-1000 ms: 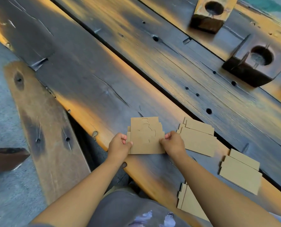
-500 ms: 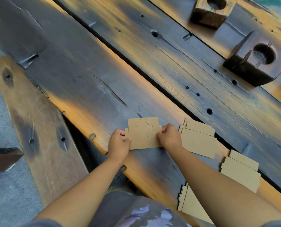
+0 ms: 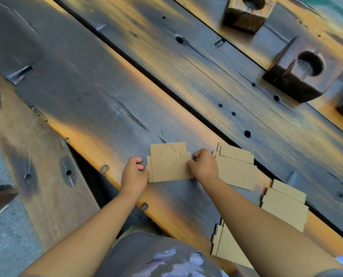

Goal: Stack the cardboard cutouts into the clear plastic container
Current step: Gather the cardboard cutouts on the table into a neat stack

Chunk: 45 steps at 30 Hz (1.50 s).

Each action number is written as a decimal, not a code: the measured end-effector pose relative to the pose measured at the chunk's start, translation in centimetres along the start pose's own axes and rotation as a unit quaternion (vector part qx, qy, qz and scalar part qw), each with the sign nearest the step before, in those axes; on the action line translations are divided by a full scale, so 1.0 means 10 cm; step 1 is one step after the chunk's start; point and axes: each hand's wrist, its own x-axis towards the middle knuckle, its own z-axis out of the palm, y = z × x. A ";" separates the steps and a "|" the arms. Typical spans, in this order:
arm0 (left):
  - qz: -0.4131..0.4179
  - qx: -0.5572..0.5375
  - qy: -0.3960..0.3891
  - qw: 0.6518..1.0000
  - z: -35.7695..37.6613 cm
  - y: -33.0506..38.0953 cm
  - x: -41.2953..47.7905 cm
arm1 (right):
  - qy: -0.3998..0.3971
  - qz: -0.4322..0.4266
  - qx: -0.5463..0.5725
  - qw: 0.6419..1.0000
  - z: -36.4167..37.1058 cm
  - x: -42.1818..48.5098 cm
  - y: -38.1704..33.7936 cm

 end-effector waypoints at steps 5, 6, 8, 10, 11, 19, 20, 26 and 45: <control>-0.034 -0.014 -0.042 0.998 0.02 0.10 -0.01 | -0.013 0.030 0.032 0.999 0.05 -0.03 -0.02; -0.044 -0.025 -0.049 0.998 0.03 0.13 0.00 | -0.015 0.037 0.040 0.998 0.06 -0.03 -0.02; -0.054 -0.039 -0.047 0.997 0.03 0.16 0.00 | -0.017 0.036 0.051 0.998 0.07 -0.05 -0.02; -0.044 -0.036 -0.037 0.998 0.03 0.19 0.00 | -0.009 0.011 0.056 0.998 0.04 -0.08 -0.01; -0.034 -0.029 -0.034 0.998 0.02 0.21 0.01 | 0.000 -0.002 0.056 0.998 0.01 -0.09 0.00; 0.058 0.036 -0.058 0.996 0.36 0.56 -0.14 | 0.044 0.010 0.082 0.996 -0.42 -0.16 0.43; 0.065 0.041 -0.063 0.995 0.43 0.61 -0.16 | 0.050 0.019 0.086 0.995 -0.48 -0.16 0.51; 0.096 0.076 -0.099 0.988 0.94 0.93 -0.33 | 0.087 0.073 0.114 0.987 -0.86 -0.16 0.99; 0.117 0.146 -0.121 0.975 1.70 1.29 -0.31 | 0.093 0.110 0.115 0.983 -1.23 0.17 1.53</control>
